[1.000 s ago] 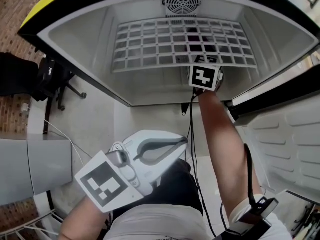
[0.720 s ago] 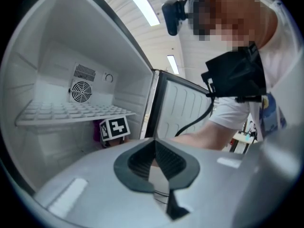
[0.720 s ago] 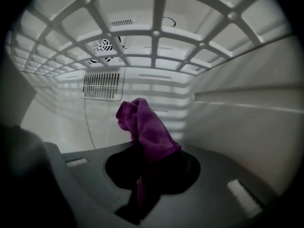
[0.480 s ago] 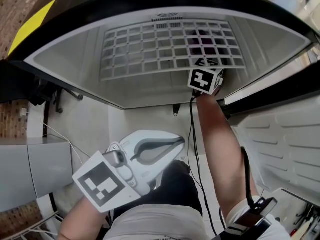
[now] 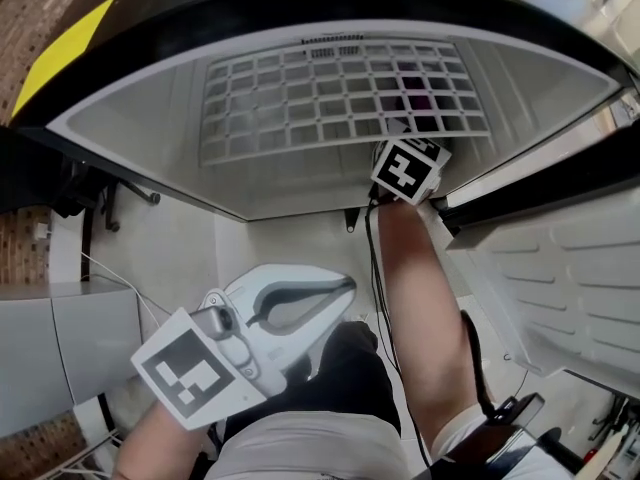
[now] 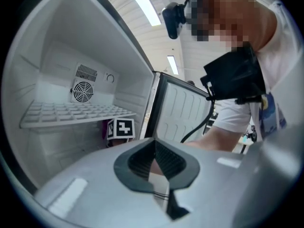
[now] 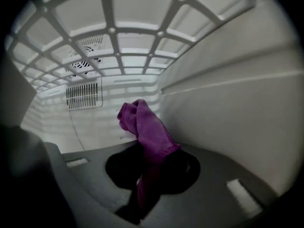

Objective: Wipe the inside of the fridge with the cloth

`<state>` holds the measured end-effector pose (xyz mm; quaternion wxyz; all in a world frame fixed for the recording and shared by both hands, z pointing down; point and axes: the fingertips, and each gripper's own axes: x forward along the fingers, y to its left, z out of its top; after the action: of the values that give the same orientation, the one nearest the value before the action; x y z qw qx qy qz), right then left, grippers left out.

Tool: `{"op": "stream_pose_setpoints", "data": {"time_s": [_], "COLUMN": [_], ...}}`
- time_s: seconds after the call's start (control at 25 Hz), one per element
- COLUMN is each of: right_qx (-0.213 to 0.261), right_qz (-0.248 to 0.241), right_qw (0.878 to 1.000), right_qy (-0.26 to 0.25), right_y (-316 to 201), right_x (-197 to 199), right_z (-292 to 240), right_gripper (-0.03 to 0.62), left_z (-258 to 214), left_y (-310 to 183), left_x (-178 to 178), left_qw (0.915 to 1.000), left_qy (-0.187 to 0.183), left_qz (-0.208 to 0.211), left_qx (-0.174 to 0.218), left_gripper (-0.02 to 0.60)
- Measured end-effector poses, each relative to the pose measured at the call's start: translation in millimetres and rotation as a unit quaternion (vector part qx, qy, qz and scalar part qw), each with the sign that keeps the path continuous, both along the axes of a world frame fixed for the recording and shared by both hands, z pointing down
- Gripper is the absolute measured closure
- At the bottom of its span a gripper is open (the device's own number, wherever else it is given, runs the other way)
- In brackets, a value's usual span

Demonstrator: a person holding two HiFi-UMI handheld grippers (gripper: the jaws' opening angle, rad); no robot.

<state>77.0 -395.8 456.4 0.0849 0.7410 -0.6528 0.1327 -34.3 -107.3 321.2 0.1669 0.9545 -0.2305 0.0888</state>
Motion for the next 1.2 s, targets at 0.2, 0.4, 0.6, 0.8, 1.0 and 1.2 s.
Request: {"op": "stream_pose_setpoints", "data": {"time_s": [0.2, 0.4, 0.6, 0.8, 1.0, 1.2], "right_qx": [0.015, 0.016, 0.020, 0.015, 0.012, 0.013], "right_qz": [0.038, 0.065, 0.078, 0.099, 0.117, 0.136], "right_qw": [0.999, 0.998, 0.997, 0.995, 0.993, 0.990], "right_qy": [-0.018, -0.004, -0.008, -0.021, -0.020, -0.022], "right_y": [1, 8, 21, 39, 59, 80], "right_x": [6, 18, 20, 25, 34, 41], "right_z": [-2, -4, -7, -6, -5, -12], "right_gripper": [0.539, 0.539, 0.540, 0.540, 0.540, 0.540], "left_z": [4, 6, 1, -2, -5, -8], "left_y": [7, 15, 23, 32, 43, 54], "left_x": [-18, -33, -37, -41, -45, -48], "left_qw": [0.9999, 0.9999, 0.9996, 0.9988, 0.9979, 0.9970], "left_qy": [-0.006, -0.006, 0.005, 0.003, 0.007, 0.011], "left_qz": [0.005, 0.010, 0.027, 0.047, 0.063, 0.075], "left_qx": [0.007, 0.007, 0.006, 0.011, 0.015, 0.017], "left_gripper": [0.577, 0.577, 0.575, 0.577, 0.575, 0.577]}}
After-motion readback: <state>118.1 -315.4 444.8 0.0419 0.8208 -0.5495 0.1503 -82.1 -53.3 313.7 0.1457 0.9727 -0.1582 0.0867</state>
